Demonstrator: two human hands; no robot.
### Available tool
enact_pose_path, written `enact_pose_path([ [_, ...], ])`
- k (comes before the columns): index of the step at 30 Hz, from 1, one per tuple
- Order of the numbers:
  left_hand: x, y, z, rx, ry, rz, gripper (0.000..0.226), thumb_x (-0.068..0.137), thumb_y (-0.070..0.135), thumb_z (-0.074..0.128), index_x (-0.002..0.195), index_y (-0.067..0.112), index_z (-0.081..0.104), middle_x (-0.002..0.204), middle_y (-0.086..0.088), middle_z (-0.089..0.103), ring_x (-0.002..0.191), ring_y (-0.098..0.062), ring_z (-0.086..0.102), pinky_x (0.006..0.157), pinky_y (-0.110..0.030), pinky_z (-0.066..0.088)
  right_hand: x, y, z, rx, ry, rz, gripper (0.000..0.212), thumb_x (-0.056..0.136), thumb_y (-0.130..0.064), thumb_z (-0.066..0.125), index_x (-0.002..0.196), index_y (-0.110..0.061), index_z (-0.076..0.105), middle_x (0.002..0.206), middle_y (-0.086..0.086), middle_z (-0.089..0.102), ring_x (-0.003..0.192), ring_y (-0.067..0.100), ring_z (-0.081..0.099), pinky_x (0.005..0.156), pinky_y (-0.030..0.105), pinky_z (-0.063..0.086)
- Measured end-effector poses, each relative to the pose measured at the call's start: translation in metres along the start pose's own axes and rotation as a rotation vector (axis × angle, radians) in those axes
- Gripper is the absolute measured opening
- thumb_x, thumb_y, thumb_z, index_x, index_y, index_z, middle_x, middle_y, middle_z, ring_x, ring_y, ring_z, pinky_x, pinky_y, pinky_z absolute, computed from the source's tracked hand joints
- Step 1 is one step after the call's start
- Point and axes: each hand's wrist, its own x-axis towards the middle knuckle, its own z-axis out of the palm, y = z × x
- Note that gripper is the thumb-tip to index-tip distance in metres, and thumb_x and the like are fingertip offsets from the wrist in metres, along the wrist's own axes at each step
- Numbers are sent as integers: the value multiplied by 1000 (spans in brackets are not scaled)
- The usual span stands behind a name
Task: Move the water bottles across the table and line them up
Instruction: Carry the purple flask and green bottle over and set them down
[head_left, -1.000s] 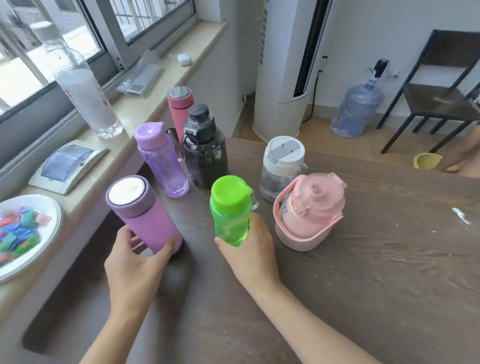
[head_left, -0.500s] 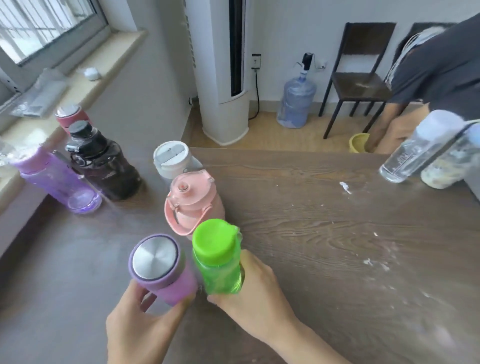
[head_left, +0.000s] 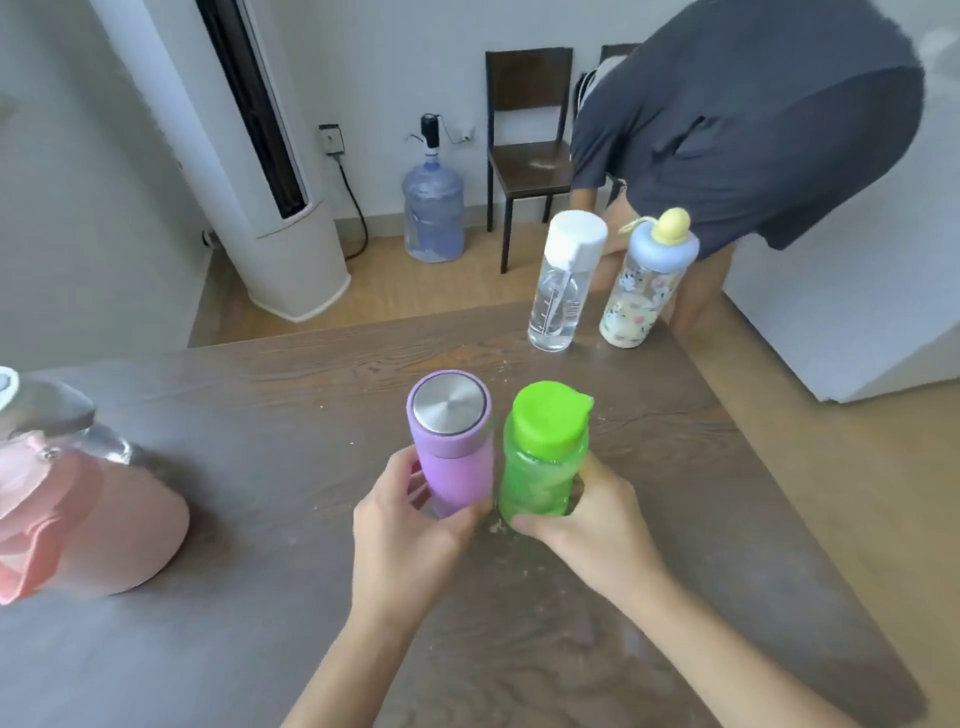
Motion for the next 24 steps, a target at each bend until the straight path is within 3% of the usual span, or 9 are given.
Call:
enact_pose_path([
  [6, 45, 42, 90, -39, -87, 71, 53, 65, 19, 92, 113, 24, 70, 100, 17, 78, 91, 11, 70, 75, -9, 54, 70, 43, -68, 2, 164, 71, 55, 53, -28, 96, 102, -24, 69, 93, -5, 80, 89, 15, 75, 82, 38, 60],
  [9, 62, 49, 122, -32, -106, 77, 55, 64, 18, 92, 115, 21, 70, 102, 12, 79, 92, 5, 72, 79, -18, 58, 102, 59, -90, 25, 220, 109, 57, 55, -24, 96, 105, -23, 69, 97, -3, 79, 93, 19, 74, 84, 37, 59],
  [14, 75, 47, 154, -12, -119, 67, 59, 63, 18, 93, 117, 21, 69, 103, 9, 78, 95, -4, 73, 83, -30, 60, 134, 75, -109, 70, 238, 147, 50, 65, -13, 95, 104, -23, 66, 93, -2, 74, 90, 21, 70, 77, 29, 48],
  [17, 79, 42, 163, -5, -133, 44, 59, 62, 19, 94, 116, 21, 69, 103, 9, 78, 96, -8, 74, 86, -34, 61, 144, 84, -112, 61, 231, 170, 41, 66, -14, 94, 87, -28, 63, 92, 1, 74, 90, 22, 70, 78, 31, 50],
  [21, 82, 36, 166, 6, -139, 33, 59, 63, 19, 94, 116, 22, 69, 102, 10, 78, 96, -5, 73, 86, -32, 61, 148, 91, -110, 60, 238, 164, 47, 67, -16, 94, 105, -21, 67, 97, 1, 75, 91, 22, 69, 71, 26, 50],
  [24, 85, 34, 166, 2, -156, 36, 59, 66, 20, 93, 119, 22, 68, 103, 13, 76, 97, 1, 71, 84, -27, 60, 145, 92, -109, 56, 239, 123, 43, 72, -15, 91, 104, -21, 63, 91, -3, 70, 86, 20, 64, 65, 24, 45],
])
